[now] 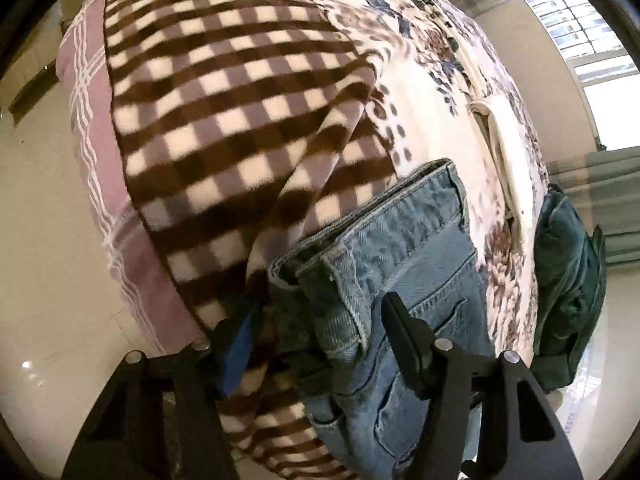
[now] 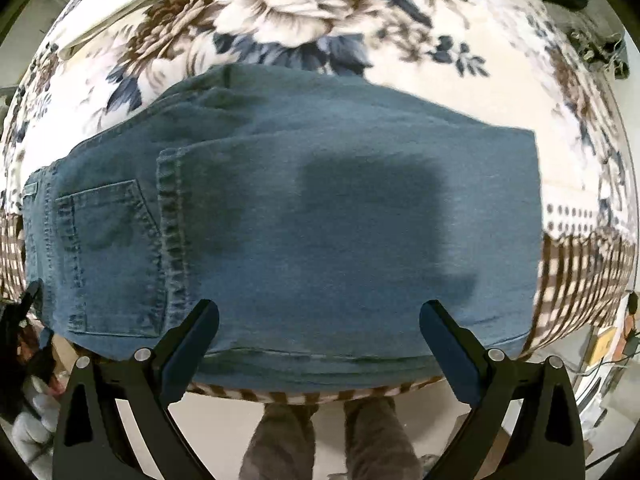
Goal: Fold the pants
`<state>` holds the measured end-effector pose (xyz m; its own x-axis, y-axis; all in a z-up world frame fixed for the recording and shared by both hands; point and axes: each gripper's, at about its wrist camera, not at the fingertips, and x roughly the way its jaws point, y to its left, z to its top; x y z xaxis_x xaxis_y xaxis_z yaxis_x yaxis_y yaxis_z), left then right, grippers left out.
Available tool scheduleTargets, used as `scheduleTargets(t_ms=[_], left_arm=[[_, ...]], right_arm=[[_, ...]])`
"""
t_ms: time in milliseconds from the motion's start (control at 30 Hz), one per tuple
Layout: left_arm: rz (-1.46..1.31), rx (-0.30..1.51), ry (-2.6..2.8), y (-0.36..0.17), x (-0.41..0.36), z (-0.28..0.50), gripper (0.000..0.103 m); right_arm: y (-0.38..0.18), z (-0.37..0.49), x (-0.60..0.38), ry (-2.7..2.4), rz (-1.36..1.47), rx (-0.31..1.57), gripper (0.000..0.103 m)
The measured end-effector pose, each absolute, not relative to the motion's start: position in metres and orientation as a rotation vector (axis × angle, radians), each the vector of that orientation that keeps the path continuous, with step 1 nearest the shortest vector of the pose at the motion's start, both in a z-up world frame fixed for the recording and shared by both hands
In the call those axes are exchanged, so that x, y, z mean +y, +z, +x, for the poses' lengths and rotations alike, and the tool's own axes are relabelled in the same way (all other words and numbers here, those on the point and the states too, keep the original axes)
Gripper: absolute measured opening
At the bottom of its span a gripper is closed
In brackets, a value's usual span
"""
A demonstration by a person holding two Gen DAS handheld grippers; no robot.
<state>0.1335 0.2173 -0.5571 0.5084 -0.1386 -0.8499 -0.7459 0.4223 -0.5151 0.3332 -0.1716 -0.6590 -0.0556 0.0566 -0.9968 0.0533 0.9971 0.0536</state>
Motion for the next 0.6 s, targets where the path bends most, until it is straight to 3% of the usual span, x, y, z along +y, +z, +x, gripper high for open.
scheduleTargets(t_ms=[100,433,533,600], left_arm=[[-1.128,0.953,0.459,-0.552,0.213,0.117,0.052],[-1.177,0.927,0.444,-0.576,0.210,0.124,0.052],[-1.156,0.894,0.444,-0.564,0.206,0.116,0.040],[-1.171,0.889,0.429,-0.559,0.202,0.110,0.040]], right_arm=[[-0.662,0.331,-0.165,0.003,0.085,1.646,0.102],[-0.675,0.341,-0.151,-0.011,0.066,1.673,0.102],[-0.680,0.338,-0.154,-0.013,0.072,1.688,0.102],[-0.682,0.336,-0.156,-0.010,0.073,1.694,0.102]])
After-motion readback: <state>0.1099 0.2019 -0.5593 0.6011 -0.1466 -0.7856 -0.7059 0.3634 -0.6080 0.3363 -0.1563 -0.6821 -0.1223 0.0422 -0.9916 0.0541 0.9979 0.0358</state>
